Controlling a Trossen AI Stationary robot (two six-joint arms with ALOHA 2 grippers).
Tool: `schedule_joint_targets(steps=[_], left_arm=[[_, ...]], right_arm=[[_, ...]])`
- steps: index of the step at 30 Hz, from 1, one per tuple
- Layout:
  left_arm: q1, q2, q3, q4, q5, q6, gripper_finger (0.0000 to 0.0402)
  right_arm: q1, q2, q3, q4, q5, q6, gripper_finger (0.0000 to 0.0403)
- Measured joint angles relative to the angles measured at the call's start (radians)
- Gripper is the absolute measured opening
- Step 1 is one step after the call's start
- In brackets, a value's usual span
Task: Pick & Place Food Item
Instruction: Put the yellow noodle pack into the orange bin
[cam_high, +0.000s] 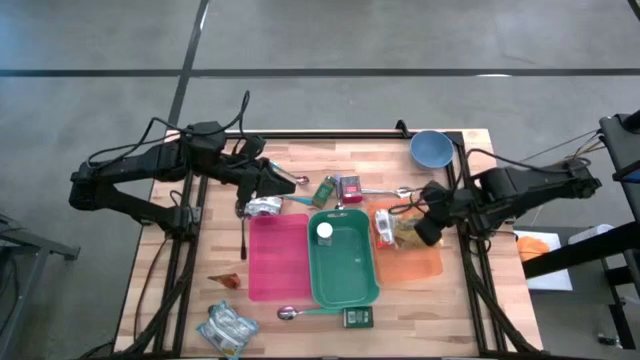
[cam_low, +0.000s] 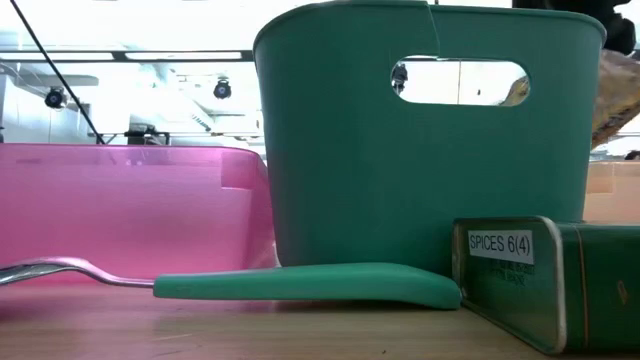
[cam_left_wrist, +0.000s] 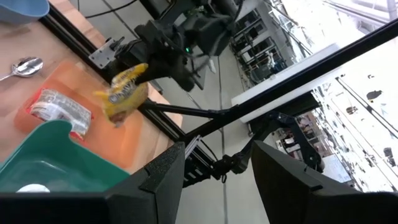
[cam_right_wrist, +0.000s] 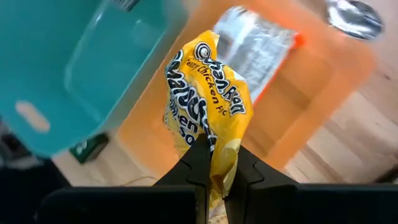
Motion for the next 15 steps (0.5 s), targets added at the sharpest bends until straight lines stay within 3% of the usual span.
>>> schedule_joint_targets(steps=[7, 15], left_arm=[[0.0, 0.0, 0.0, 0.0, -0.015, 0.011, 0.0186], [0.0, 0.0, 0.0, -0.002, -0.015, 0.009, 0.0186]], right_arm=[[0.074, 0.044, -0.021, 0.096, -0.011, -0.196, 0.0013], [0.097, 0.233, 0.007, 0.096, -0.098, -0.538, 0.0013]])
